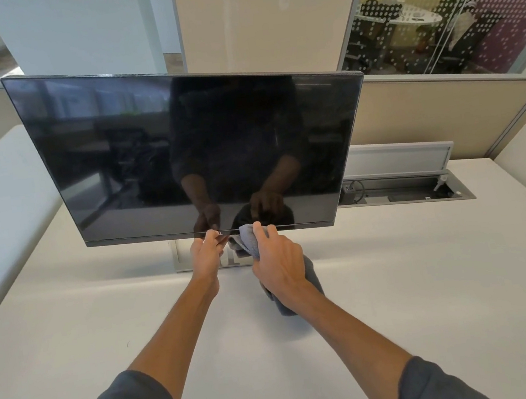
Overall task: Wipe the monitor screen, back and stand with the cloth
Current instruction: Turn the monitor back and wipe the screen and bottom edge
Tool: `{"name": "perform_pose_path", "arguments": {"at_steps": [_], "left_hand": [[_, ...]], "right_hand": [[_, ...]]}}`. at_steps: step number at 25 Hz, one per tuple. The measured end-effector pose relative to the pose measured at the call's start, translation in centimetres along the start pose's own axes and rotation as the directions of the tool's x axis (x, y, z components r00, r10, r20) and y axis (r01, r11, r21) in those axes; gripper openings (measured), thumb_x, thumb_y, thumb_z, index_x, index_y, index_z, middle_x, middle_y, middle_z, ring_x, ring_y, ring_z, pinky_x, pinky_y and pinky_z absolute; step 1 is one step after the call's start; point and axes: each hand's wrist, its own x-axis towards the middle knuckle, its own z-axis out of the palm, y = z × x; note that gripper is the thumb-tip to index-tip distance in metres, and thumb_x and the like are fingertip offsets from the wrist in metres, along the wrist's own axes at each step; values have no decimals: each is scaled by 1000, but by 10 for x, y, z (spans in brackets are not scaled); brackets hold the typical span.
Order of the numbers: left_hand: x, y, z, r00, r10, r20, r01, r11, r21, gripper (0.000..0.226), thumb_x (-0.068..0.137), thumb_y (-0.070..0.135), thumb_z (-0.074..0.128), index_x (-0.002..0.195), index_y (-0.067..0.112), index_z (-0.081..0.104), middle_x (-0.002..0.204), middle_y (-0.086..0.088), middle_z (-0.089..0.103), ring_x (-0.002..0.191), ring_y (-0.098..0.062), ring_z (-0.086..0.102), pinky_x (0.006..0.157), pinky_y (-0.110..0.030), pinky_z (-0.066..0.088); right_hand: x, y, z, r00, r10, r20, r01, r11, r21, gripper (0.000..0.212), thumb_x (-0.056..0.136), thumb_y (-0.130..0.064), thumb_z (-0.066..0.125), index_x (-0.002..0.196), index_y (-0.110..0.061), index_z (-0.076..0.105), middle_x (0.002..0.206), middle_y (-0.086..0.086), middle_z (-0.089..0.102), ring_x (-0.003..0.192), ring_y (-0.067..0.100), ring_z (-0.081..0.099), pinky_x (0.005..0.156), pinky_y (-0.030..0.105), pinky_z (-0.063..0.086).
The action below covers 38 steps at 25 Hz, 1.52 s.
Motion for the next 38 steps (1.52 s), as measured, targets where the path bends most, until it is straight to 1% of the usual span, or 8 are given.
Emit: {"name": "perform_pose_path", "arguments": {"at_steps": [4,8,13,22,25,28,32,38], "left_hand": [[-3,1,-2,1000,22,9,-22,999,35,37,102,36,36,121,9,51,112,-9,60,103,-22,59,83,-25,49],[2,0,-6,1000,14,24,-15,999,31,35,101,33,40,116,5,55,111,-12,63,107,-25,59,96,-35,48],[5,1,-7,1000,-18,11,17,999,46,32,99,32,43,113,6,56,113,-13,62,109,-27,56,93,-34,43],[13,-1,-11,999,-35,28,33,998,57,35,100,34,43,118,7,56,116,-11,63,112,-28,57,90,-34,42],[11,0,-11,999,-27,34,25,998,56,34,100,34,42,117,8,56,117,-10,63,111,-27,57,88,-33,40],[11,0,-10,999,-28,36,26,998,59,34,100,35,42,118,9,56,117,-9,62,112,-26,56,89,-33,39],[13,-2,-12,999,-26,47,24,998,49,34,100,35,41,116,9,56,117,-8,64,112,-26,57,89,-33,40],[11,0,-10,998,-33,47,31,998,52,33,101,35,40,116,10,55,115,-7,64,111,-26,58,87,-32,39]], "right_hand": [[8,-28,7,996,-81,41,82,996,-35,72,92,-41,59,150,-23,19,146,7,38,121,27,51,99,33,45],[5,-13,9,985,-173,-15,166,963,-212,69,95,-41,54,150,-22,17,145,11,38,120,29,51,94,34,47],[2,29,1,992,-125,-27,117,969,-218,64,97,-38,52,150,-23,18,144,10,38,119,27,51,93,33,47],[-12,109,-18,994,54,-93,-77,962,-260,59,97,-41,51,148,-26,24,135,6,47,102,21,58,80,27,49],[-18,124,-18,976,158,-150,-189,956,-224,60,95,-41,53,147,-27,26,126,5,53,93,21,59,74,27,50],[-20,127,-18,961,246,-128,-260,959,-109,61,94,-40,55,147,-28,27,123,5,54,94,23,60,78,32,50],[-27,111,-16,951,264,-158,-230,952,204,55,90,-25,55,141,-25,35,114,6,59,92,30,58,71,40,46],[-22,67,0,983,153,-105,-126,966,228,57,93,-26,54,145,-25,30,124,4,56,102,30,57,83,42,48]]}}
